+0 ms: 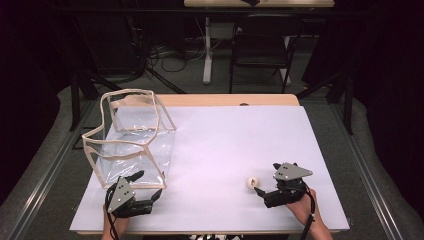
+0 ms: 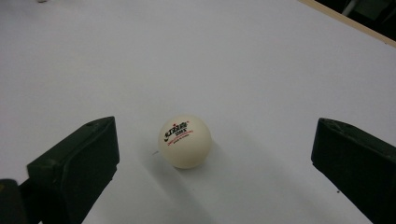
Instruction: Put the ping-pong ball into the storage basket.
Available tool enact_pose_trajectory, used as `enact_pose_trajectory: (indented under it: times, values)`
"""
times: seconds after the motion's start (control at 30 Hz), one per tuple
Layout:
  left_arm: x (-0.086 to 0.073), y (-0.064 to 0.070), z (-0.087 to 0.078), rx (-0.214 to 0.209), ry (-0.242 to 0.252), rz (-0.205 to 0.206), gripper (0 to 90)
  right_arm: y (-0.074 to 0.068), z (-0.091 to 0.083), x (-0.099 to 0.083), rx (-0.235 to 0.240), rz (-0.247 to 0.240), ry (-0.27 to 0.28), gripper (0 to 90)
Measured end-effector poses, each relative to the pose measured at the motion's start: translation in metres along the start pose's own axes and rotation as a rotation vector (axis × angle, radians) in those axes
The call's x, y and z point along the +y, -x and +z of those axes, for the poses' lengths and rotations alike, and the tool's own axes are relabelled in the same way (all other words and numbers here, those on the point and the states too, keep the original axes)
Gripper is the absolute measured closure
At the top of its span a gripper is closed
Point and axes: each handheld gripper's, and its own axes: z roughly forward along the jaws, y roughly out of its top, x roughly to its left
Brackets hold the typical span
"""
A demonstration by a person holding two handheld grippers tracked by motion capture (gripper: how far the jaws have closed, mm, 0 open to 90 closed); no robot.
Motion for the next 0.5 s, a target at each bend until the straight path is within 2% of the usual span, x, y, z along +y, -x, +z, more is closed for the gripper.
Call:
enact_pose_trajectory:
  times: [0.5]
  values:
    - [0.0, 0.0, 0.001, 0.004, -0.005, 0.003, 16.1, -0.002, 0.014, 0.011, 0.027, -0.014, -0.052, 0.7]
